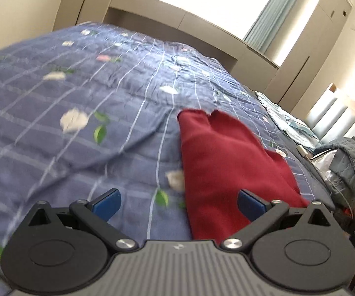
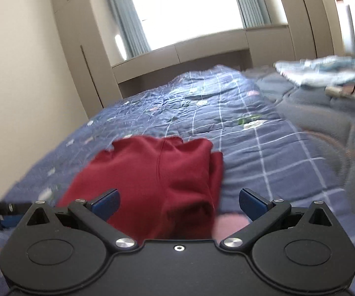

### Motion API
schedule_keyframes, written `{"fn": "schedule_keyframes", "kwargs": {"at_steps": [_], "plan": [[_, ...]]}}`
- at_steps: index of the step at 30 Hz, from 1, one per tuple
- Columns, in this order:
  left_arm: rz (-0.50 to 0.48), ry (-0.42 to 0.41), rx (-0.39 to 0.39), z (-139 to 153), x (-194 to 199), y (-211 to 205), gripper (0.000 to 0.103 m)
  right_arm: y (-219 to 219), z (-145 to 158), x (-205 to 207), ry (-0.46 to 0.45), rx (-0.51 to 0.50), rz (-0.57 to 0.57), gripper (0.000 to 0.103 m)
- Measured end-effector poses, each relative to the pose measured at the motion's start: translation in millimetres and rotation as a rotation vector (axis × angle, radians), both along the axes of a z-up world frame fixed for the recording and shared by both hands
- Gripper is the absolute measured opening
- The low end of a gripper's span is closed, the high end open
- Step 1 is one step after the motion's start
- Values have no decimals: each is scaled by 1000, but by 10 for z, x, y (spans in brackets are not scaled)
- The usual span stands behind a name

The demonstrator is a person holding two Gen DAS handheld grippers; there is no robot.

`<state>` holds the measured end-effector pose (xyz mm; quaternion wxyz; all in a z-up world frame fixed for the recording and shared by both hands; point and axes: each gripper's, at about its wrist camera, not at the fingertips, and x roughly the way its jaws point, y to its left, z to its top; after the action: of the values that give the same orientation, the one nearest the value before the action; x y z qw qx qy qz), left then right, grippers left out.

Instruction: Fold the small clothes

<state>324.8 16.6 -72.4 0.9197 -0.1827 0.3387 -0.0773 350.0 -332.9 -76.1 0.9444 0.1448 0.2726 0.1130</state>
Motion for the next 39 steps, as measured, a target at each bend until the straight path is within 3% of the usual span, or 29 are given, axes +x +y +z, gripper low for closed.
{"fn": "schedule_keyframes", "kwargs": {"at_steps": [5, 8, 9, 12, 15, 22, 27, 30, 32, 34, 36, 39], "plan": [[19, 31, 34, 54, 476, -143, 103, 3, -46, 620, 88, 30, -45, 102], [3, 80, 65, 26, 792, -237, 103, 10, -79, 852, 115, 36, -21, 94], [-11, 86, 65, 7, 865, -260, 103, 9, -92, 908, 123, 16, -32, 84], [-39, 114, 77, -98, 1041, -332, 103, -24, -156, 940, 128, -33, -63, 35], [-55, 125, 60, -187, 1089, -354, 103, -122, -217, 840, 112, 21, -53, 16], [-108, 107, 44, -155, 1104, -350, 103, -208, -124, 609, 42, 56, -72, 7], [-122, 127, 77, -235, 1161, -424, 103, -125, -295, 705, 98, -10, -67, 12], [-108, 130, 45, -286, 1145, -394, 103, -126, -274, 684, 92, -25, -70, 26], [-105, 131, 34, -304, 1140, -376, 103, -164, -273, 664, 101, -24, -71, 39], [-101, 132, 29, -305, 1138, -369, 103, -215, -264, 614, 97, -16, -76, 70], [-101, 132, 34, -297, 1136, -374, 103, -271, -249, 546, 85, 11, -61, 86], [-100, 141, 29, -281, 1141, -370, 102, -324, -238, 499, 89, 57, -12, 99]]}}
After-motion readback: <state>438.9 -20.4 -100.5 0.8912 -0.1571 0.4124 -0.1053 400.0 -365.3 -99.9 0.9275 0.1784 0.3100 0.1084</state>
